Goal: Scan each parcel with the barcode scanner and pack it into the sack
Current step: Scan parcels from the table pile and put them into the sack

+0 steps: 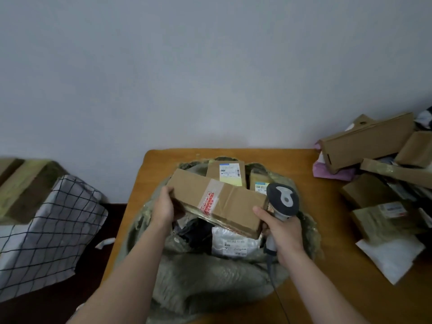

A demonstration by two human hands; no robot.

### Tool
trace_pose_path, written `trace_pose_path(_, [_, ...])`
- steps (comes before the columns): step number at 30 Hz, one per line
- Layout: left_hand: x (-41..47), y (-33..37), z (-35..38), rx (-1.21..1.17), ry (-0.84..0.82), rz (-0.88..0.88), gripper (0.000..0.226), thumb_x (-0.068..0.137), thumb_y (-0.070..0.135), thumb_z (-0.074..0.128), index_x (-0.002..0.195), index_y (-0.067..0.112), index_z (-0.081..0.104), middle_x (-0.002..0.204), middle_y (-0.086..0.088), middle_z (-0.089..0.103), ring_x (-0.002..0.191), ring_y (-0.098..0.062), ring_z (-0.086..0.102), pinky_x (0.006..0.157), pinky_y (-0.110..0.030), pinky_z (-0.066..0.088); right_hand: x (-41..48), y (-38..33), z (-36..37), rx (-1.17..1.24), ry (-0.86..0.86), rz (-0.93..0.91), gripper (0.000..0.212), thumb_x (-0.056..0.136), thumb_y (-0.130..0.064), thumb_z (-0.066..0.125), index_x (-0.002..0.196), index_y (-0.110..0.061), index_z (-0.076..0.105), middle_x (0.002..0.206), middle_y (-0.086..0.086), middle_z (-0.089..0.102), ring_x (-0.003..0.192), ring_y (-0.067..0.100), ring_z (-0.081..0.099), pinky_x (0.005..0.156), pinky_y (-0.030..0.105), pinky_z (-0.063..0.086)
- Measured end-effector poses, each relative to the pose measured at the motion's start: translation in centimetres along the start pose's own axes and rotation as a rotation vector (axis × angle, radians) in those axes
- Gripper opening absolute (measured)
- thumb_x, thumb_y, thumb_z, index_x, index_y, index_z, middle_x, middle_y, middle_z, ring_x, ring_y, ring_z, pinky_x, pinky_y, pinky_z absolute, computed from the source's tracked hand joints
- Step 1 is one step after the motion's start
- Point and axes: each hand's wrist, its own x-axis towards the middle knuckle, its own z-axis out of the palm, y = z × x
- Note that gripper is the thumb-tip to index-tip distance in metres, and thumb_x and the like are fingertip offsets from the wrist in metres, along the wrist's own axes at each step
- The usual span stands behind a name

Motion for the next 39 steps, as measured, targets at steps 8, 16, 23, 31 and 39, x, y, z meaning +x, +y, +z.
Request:
trace_pose_path(8, [6.9,2.9,-0.1,0.561,0.046,0.099,0.076,0.105,0.065,0.022,0.108,0.005,0.068,0.126,-0.023,0.059,0.115,-0.038,0.055,0.099,-0.042,0.041,-0.3,-2.1,0.8,0.017,0.046,-0.216,0.06,0.064,-0.019,0.097,0.113,-0.032,0.064,0.114,-0.009,0.072,0.106,0.006,0.066,0.102,0.038,0.051])
trace_pose_path(16, [14.9,-1.2,-1.4,0.916,-0.251,0.08,0.04,0.096,0.054,0.06,0.087,0.02,0.079,0.122,-0.014,0.068,0.118,-0.036,0.059,0.103,-0.044,0.047,0.0,-2.9,1.4,0.051,0.093,-0.382,0.06,0.07,0.006,0.086,0.109,-0.036,0.066,0.104,-0.023,0.075,0.102,-0.009,0.067,0.091,0.028,0.053])
trace_pose_path(23, [12.4,0.0,-2.6,1.189,-0.312,0.283,0.067,0.092,0.03,0.076,0.152,0.012,0.051,0.15,-0.009,0.054,0.133,-0.029,0.054,0.106,-0.034,0.045,1.2,-3.8,1.1,-0.001,0.107,-0.451,0.056,0.063,-0.012,0.089,0.113,-0.027,0.07,0.106,-0.023,0.076,0.106,-0.001,0.069,0.089,0.03,0.059])
trace_pose_path(31, [10.4,5.5,-3.9,1.264,-0.19,0.734,0.07,0.081,0.002,0.064,0.149,0.016,0.052,0.154,-0.001,0.046,0.13,-0.031,0.056,0.1,-0.042,0.052,0.3,-4.0,3.1,-0.269,-0.026,-0.501,0.048,0.068,-0.009,0.094,0.105,-0.027,0.071,0.1,-0.022,0.076,0.1,-0.004,0.068,0.083,0.024,0.057])
trace_pose_path(39, [8.0,9.8,-3.9,1.388,-0.342,0.86,0.088,0.08,-0.008,0.052,0.162,0.019,0.033,0.171,0.012,0.019,0.151,-0.019,0.035,0.117,-0.031,0.036,-1.0,-3.8,5.4,-0.389,-0.102,-0.487,0.052,0.07,-0.006,0.092,0.113,-0.016,0.064,0.101,-0.011,0.07,0.09,-0.016,0.061,0.067,0.001,0.046])
